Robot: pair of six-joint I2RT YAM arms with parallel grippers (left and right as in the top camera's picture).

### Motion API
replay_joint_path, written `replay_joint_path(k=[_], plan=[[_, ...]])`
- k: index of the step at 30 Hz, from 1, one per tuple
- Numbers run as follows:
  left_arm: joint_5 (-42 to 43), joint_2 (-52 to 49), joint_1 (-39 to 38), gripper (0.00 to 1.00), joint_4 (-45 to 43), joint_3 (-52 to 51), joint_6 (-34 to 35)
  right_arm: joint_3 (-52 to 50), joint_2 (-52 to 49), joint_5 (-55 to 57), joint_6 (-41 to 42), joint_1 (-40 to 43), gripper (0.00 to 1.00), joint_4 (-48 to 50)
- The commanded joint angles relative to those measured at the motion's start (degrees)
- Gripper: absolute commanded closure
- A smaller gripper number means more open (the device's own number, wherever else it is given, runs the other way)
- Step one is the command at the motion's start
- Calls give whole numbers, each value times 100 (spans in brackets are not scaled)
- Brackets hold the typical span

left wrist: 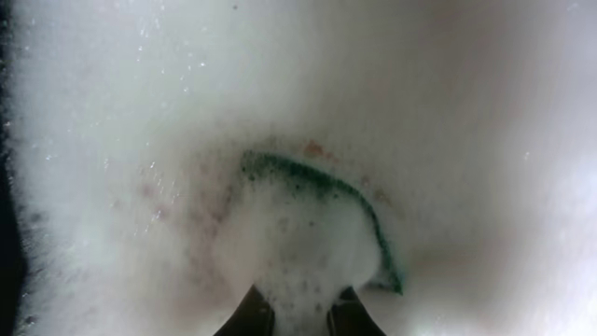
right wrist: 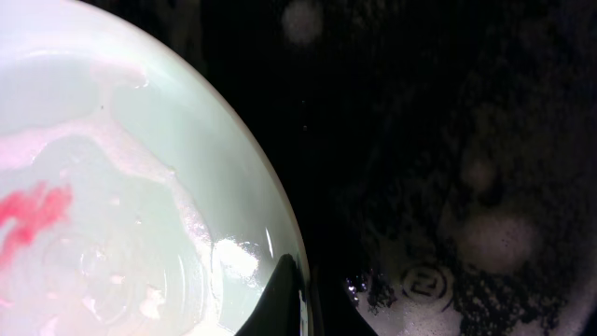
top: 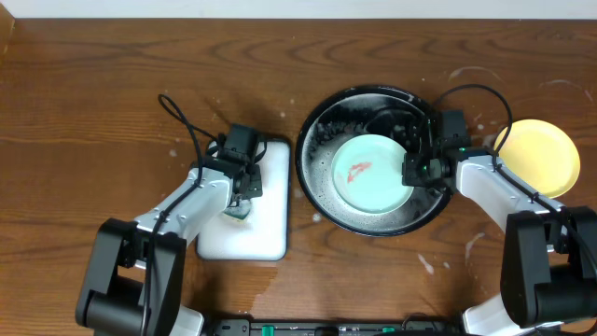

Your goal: Clean dirty plates on tray and stack at the side

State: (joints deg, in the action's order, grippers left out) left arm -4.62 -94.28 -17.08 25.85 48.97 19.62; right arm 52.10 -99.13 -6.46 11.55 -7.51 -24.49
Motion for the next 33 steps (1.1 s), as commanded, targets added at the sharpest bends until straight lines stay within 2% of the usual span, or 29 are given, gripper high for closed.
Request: replay_joint_path(k=[1,10,23,27,29,33], plan=[[317,315,2,93,358,105,-11,-168,-138,17,59,-42,99,-79],[509,1467,2,93,680,236,-11,-168,-138,17,61,-42,99,-76],[575,1047,2,92,1029,197,-13,-168,-138,-70,59,-42,99,-81],[619,1049,-28,93,1604,721,-15,-168,-138,-76,55,-42,99,-85],[911,1049,-98,93,1744,1097,-151,-168,-138,-76,46,-42,99,-85],[1572,1043,-448,93,1502,1784,-199,-168,-138,-330,-188,-42,99,-61]])
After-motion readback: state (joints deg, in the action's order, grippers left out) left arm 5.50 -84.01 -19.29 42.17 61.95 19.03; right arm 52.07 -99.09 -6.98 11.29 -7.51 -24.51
